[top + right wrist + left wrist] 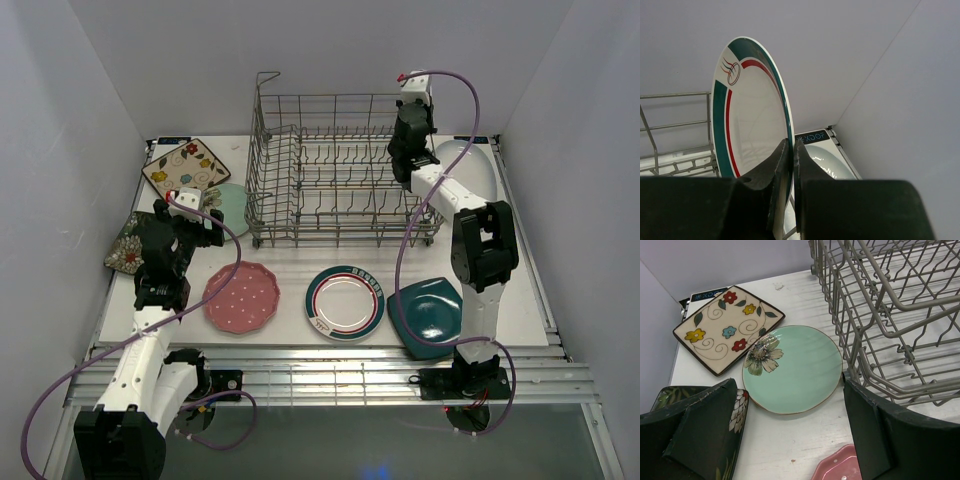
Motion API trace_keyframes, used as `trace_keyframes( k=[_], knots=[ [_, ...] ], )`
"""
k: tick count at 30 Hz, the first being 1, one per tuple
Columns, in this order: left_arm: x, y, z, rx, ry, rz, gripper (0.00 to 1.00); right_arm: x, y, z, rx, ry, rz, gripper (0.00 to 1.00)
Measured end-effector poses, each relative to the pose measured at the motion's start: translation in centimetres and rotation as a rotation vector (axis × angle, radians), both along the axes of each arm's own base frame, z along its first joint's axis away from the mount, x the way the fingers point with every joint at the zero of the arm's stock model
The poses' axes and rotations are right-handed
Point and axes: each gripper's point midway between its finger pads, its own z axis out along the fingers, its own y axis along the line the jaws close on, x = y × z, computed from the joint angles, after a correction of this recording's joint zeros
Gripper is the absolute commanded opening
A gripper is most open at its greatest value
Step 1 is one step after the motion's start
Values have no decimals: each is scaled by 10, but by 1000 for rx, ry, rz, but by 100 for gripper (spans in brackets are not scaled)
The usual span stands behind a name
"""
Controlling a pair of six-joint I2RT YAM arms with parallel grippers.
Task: Load the plates into the dish rack
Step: Insert the plate into the dish rack.
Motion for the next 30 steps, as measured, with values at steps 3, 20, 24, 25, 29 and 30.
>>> trace_keyframes(
  k=[3, 20, 24, 25, 29, 30],
  knots=[
    [0, 0, -1, 0, 3, 0, 98, 1, -1, 0, -8, -8, -6, 8],
    [0, 0, -1, 0, 3, -1, 98, -4, 0, -18, -42, -18, -6, 8],
    [0, 0, 0, 0, -1, -1, 98, -7, 7, -26, -45, -15, 0, 8],
    [0, 0, 1, 0, -2, -1, 98, -7, 9, -27, -47, -13, 0, 8],
    [-1, 0, 3, 0, -8, -1, 98, -9, 16, -34, -60, -1, 1, 8],
    [-1, 0, 3, 0, -9, -2, 98, -10, 18, -35, -64, 1, 0, 8]
  ],
)
